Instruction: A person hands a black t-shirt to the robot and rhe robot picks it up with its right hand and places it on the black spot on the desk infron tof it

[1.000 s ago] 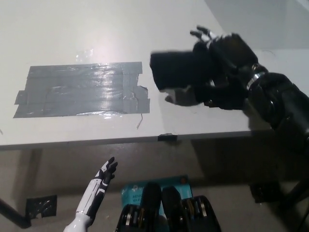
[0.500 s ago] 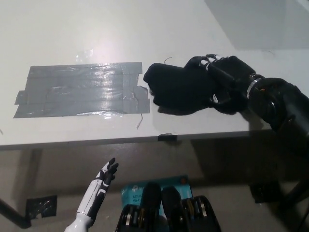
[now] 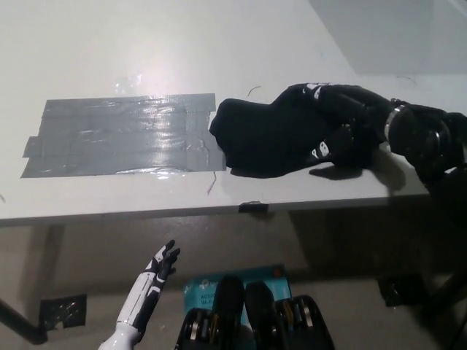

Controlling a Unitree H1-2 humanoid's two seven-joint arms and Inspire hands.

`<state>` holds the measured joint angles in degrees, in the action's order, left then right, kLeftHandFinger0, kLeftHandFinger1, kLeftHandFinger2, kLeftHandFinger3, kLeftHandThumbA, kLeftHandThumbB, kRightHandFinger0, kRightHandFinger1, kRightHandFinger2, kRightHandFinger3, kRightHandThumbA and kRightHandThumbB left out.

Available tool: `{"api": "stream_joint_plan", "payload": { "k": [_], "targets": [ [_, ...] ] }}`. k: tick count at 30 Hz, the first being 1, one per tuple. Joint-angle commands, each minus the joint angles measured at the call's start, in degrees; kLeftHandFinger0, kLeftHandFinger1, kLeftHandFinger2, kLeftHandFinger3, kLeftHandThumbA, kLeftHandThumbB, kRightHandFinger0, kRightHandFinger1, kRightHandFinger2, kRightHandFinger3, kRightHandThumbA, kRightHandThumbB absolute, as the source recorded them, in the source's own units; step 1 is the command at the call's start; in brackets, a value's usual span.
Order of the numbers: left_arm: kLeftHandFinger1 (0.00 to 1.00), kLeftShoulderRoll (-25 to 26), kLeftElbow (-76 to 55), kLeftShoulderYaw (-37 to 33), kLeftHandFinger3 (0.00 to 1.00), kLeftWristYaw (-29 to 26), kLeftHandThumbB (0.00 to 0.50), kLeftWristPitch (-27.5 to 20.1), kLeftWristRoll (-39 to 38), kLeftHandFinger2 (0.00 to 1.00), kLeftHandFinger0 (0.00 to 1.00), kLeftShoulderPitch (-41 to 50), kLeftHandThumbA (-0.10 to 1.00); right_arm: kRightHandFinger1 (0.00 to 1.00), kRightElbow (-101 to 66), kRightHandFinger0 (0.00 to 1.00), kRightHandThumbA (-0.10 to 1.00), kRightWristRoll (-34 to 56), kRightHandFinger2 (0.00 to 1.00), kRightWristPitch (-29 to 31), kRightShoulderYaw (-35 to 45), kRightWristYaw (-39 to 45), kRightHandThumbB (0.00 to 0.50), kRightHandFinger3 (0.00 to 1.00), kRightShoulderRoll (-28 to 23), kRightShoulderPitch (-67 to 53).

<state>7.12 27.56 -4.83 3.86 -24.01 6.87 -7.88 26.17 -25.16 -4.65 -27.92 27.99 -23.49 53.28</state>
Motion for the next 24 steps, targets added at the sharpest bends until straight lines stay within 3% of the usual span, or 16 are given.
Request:
{"api": "stream_joint_plan", "payload": {
  "k": [1,4,8,15,17,19,21,24],
  "targets": [
    [1.0,0.96,-2.12,-0.24,1.0,0.63,0.5,-0.92,0.24,0.97,0.98,-2.35,1.0,1.0,-32.07,1.0,1.0,60.0,1.0,-22.28,19.03,20.14,0.5,1.0,-15.82,13.06],
    [1.0,1.04,-2.04,-0.24,1.0,0.69,0.5,-1.01,0.23,0.97,0.97,-2.73,1.0,1.0,-32.01,1.0,1.0,61.79,1.0,-22.28,22.54,20.05,0.5,1.0,-15.54,12.68],
    [1.0,1.12,-2.08,-0.24,1.0,0.71,0.5,-0.39,0.35,0.96,0.98,-3.16,1.0,1.0,-31.36,1.0,1.0,70.66,1.0,-22.28,28.63,15.85,0.5,1.0,-15.63,11.73],
    [1.0,1.15,-1.23,-0.17,1.0,0.5,0.5,-1.25,0.39,0.97,0.96,-4.55,1.0,1.0,-41.1,1.0,1.0,74.81,1.0,-22.28,39.76,12.67,0.5,1.0,-16.2,2.74],
    [1.0,1.09,-1.83,-0.31,1.0,0.62,0.5,-0.41,0.54,0.98,0.97,-4.23,1.0,1.0,-53.81,1.0,1.0,75.14,1.0,-17.81,41.8,4.37,0.5,1.0,-16.26,-10.51],
    [1.0,1.02,-1.97,-0.38,1.0,0.63,0.5,-0.37,0.57,0.98,0.97,-3.98,1.0,1.0,-56.23,1.0,1.0,76.19,1.0,-16.74,41.93,2.52,0.5,1.0,-16.13,-13.58],
    [1.0,0.85,-1.9,-0.35,1.0,0.58,0.5,-0.74,0.31,0.99,0.97,-3.1,1.0,1.0,-62.67,1.0,1.0,77.12,1.0,-11.06,40.37,-1.22,0.497,1.0,-14.88,-24.59],
    [1.0,0.73,-1.85,-0.2,1.0,0.41,0.5,-1.06,0.08,0.99,0.96,-2.4,1.0,1.0,-64.81,1.0,1.0,75.1,1.0,-6.87,38.54,-1.55,0.5,1.0,-12.52,-31.23]
  ]
}}
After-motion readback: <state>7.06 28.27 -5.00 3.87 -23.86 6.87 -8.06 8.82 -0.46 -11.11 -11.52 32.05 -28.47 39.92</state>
